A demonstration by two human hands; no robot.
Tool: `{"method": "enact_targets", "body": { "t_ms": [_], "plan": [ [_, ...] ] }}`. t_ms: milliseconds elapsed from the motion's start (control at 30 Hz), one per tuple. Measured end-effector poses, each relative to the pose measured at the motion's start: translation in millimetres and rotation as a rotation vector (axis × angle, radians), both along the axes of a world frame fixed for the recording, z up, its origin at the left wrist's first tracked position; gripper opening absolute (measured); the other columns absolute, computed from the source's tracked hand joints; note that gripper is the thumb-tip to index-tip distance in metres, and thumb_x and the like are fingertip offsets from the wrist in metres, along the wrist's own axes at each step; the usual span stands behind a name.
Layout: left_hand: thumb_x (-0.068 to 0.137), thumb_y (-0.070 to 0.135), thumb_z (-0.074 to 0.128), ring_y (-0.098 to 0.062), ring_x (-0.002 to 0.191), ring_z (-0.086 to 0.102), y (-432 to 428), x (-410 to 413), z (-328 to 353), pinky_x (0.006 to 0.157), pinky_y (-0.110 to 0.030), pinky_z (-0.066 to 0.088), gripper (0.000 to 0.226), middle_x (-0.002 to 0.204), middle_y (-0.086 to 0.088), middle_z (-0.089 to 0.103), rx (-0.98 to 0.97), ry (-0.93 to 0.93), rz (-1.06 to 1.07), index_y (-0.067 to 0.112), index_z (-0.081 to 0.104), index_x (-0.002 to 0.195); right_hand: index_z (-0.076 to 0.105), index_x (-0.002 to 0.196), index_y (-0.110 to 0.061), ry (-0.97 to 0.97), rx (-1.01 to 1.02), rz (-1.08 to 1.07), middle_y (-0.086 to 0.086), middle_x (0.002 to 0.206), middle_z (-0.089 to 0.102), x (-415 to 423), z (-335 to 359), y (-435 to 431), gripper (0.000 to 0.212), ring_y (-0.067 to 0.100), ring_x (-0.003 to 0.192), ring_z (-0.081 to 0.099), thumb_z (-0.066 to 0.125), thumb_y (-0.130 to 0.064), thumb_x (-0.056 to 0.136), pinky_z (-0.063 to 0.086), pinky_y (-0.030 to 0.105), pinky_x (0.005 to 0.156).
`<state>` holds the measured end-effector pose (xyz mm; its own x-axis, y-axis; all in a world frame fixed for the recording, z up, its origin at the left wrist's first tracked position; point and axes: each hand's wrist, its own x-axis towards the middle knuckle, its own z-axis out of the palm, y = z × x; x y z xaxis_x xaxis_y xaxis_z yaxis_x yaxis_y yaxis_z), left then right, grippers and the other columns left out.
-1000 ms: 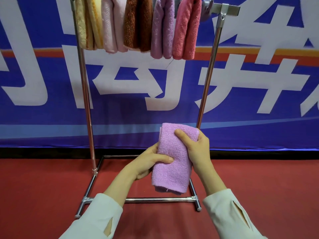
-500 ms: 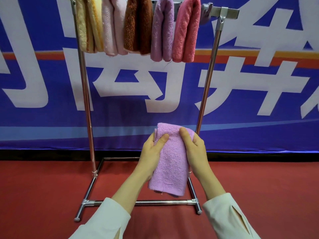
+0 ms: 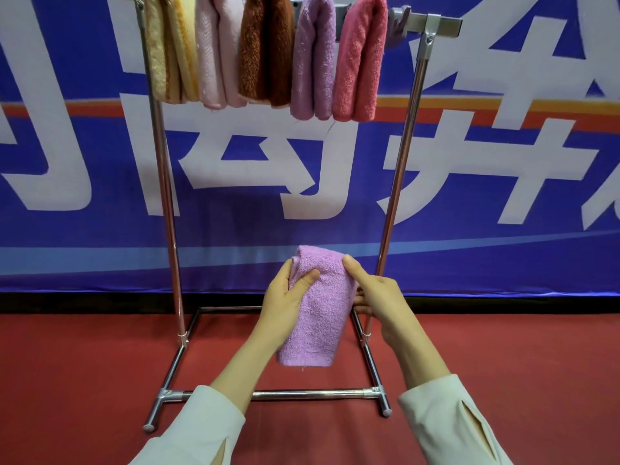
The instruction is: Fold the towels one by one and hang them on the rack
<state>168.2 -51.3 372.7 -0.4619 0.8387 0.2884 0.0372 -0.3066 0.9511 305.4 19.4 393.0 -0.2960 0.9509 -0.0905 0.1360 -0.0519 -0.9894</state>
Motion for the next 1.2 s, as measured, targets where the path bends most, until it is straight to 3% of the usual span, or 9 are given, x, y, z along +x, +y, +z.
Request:
{"method": "enact_targets", "body": {
  "t_ms": [167, 267, 400, 467, 600, 733, 900, 1100, 1200],
  "plan": [
    [0.070, 0.059, 0.073, -0.016, 0.125, 0.053, 1.2, -1.7, -3.1, 0.108, -0.037, 0.040, 0.074, 0.132, -0.004, 0.059, 0.007, 0.012, -0.012, 0.013, 0.057, 0.126, 0.064, 0.085, -0.008, 0.067, 0.025, 0.027, 0.007, 0.077, 0.064, 0.7, 3.1, -1.7, 0.044, 0.018, 0.071, 0.060, 0.075, -0.049, 0.076, 0.052, 0.033, 0.072],
    [0.077, 0.043, 0.069, -0.012, 0.114, 0.060, 1.6, -2.1, -3.1, 0.100, -0.029, 0.045, 0.046, 0.119, 0.001, 0.067, -0.011, 0.003, -0.034, 0.018, 0.062, 0.116, 0.070, 0.077, -0.010, 0.144, -0.195, 0.199, 0.000, 0.059, 0.060, 1.2, 4.4, -4.7, 0.038, 0.013, 0.055, 0.052, 0.072, -0.048, 0.079, 0.042, 0.025, 0.060],
    [0.080, 0.035, 0.067, -0.010, 0.099, 0.066, 4.0, -3.7, -5.8, 0.088, -0.025, 0.051, 0.028, 0.105, 0.005, 0.072, -0.039, -0.060, -0.116, 0.022, 0.064, 0.104, 0.072, 0.107, -0.004, 0.289, -0.292, 0.235, 0.016, 0.107, 0.073, -3.2, 2.4, -5.5, 0.052, 0.026, 0.098, 0.067, 0.075, -0.043, 0.073, 0.050, 0.040, 0.099],
    [0.081, 0.033, 0.071, -0.010, 0.103, 0.065, 7.8, -6.6, -10.2, 0.089, -0.024, 0.052, 0.029, 0.110, 0.003, 0.070, -0.089, -0.065, -0.123, 0.023, 0.063, 0.107, 0.066, 0.116, 0.001, 0.384, -0.319, 0.268, 0.021, 0.114, 0.069, -4.4, 3.3, -6.3, 0.054, 0.031, 0.110, 0.065, 0.072, -0.034, 0.076, 0.047, 0.044, 0.102],
    [0.045, 0.057, 0.086, -0.015, 0.115, 0.057, 9.8, -9.7, -10.9, 0.100, -0.035, 0.046, 0.088, 0.129, -0.006, 0.052, -0.261, -0.140, -0.067, 0.019, 0.052, 0.117, 0.062, 0.120, 0.006, 0.443, -0.347, 0.303, 0.026, 0.115, 0.067, -0.4, 1.4, -4.8, 0.044, 0.038, 0.112, 0.063, 0.064, -0.024, 0.088, 0.050, 0.045, 0.097],
    [0.080, 0.043, 0.068, -0.012, 0.094, 0.067, 1.0, -6.0, -1.8, 0.083, -0.025, 0.049, 0.039, 0.098, 0.001, 0.075, -0.364, -0.287, -0.329, 0.013, 0.067, 0.105, 0.063, 0.120, 0.005, 0.432, -0.294, 0.296, 0.022, 0.113, 0.069, -0.2, 0.9, -4.5, 0.040, 0.029, 0.100, 0.068, 0.065, -0.018, 0.087, 0.054, 0.037, 0.089],
    [0.083, 0.047, 0.061, -0.017, 0.109, 0.066, -0.6, -4.8, 1.7, 0.105, -0.035, 0.043, 0.048, 0.112, -0.007, 0.072, -0.306, -0.312, -0.350, 0.010, 0.069, 0.113, 0.063, 0.120, -0.001, 0.388, -0.204, 0.300, 0.018, 0.112, 0.071, -6.2, -1.2, -7.2, 0.032, 0.030, 0.102, 0.068, 0.061, -0.006, 0.089, 0.055, 0.035, 0.087],
    [0.091, 0.060, 0.043, -0.019, 0.104, 0.068, -1.9, -3.9, -0.4, 0.096, -0.036, 0.050, 0.057, 0.110, -0.007, 0.072, -0.460, -0.300, -0.407, 0.017, 0.065, 0.119, 0.062, 0.123, -0.008, 0.288, -0.101, 0.335, 0.016, 0.116, 0.069, -10.3, -3.8, -11.7, 0.035, 0.032, 0.108, 0.066, 0.056, 0.004, 0.090, 0.055, 0.035, 0.089],
    [0.093, 0.053, 0.047, -0.021, 0.103, 0.069, -1.3, -5.0, -1.1, 0.093, -0.035, 0.051, 0.050, 0.109, -0.009, 0.072, -0.432, -0.356, -0.376, 0.014, 0.067, 0.117, 0.062, 0.123, -0.008, 0.284, -0.084, 0.357, 0.016, 0.118, 0.069, -9.9, -3.9, -13.5, 0.036, 0.030, 0.108, 0.067, 0.056, 0.006, 0.090, 0.055, 0.034, 0.090]
  ]
}}
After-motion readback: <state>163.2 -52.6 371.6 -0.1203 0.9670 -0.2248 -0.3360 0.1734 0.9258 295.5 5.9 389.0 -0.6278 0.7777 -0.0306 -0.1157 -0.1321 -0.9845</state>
